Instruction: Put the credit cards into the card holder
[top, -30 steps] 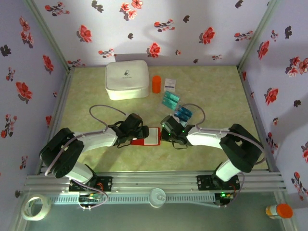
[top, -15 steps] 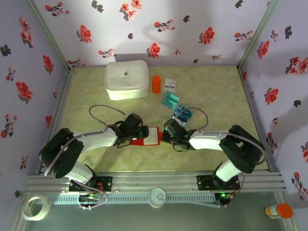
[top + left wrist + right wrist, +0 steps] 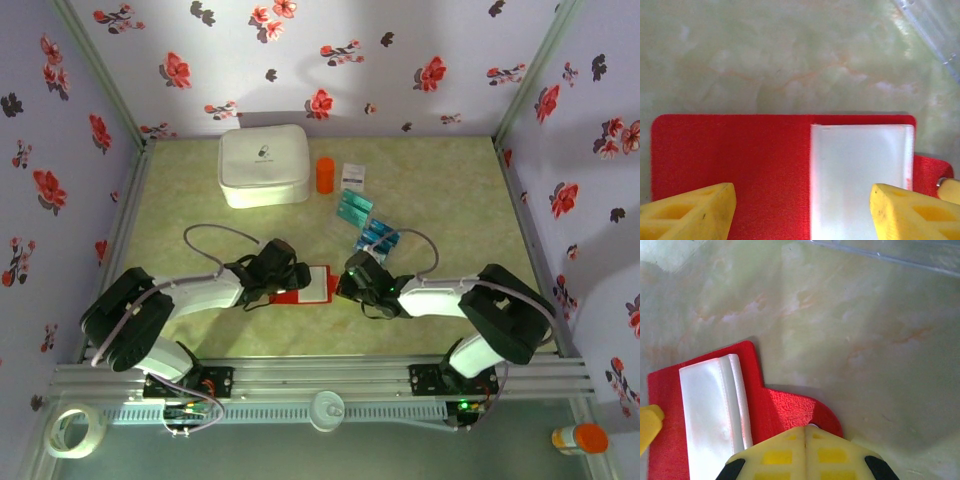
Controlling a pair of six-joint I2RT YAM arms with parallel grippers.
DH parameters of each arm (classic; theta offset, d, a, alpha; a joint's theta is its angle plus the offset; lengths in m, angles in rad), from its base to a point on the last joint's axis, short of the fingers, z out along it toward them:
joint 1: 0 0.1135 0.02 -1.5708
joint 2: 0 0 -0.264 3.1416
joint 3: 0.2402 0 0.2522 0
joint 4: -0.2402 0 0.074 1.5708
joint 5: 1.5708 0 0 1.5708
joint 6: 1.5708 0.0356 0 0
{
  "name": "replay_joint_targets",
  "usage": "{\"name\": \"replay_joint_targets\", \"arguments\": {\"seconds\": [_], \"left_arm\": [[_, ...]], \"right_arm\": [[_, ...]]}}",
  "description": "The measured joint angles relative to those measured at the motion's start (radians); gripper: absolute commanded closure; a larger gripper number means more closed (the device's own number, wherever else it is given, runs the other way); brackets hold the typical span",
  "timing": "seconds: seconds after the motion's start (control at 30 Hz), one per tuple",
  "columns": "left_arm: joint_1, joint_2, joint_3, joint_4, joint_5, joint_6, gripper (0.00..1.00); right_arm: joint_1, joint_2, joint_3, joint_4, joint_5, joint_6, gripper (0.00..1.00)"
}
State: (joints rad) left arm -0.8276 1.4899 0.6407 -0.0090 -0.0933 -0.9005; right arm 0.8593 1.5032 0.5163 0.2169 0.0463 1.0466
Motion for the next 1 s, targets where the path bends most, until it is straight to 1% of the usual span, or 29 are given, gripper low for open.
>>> {"name": "replay_joint_targets", "arguments": {"seconds": [0.2, 0.47, 0.63, 0.73, 1.0], "left_arm": [[-0.002, -0.01, -0.03, 0.053, -0.004, 0.003, 0.28], [-0.004, -0.012, -0.044, 0.081, -0.013, 0.034, 0.28], [-0.009, -0.026, -0.06, 0.092, -0.018, 0.047, 0.28], [-0.013, -0.037, -0.069, 0.09, -0.021, 0.047, 0.28], [-0.015, -0.04, -0.071, 0.087, -0.024, 0.047, 0.28]], "right_arm": [[0.012, -0.015, -0.017, 0.007, -0.006, 0.032, 1.0], [0.012, -0.016, -0.017, 0.007, -0.011, 0.038, 1.0], [0.012, -0.032, -0.006, -0.036, -0.025, 0.027, 1.0], [0.012, -0.045, 0.019, -0.08, -0.029, 0.006, 1.0], [0.012, -0.042, 0.166, -0.165, -0.046, -0.078, 1.0]]}}
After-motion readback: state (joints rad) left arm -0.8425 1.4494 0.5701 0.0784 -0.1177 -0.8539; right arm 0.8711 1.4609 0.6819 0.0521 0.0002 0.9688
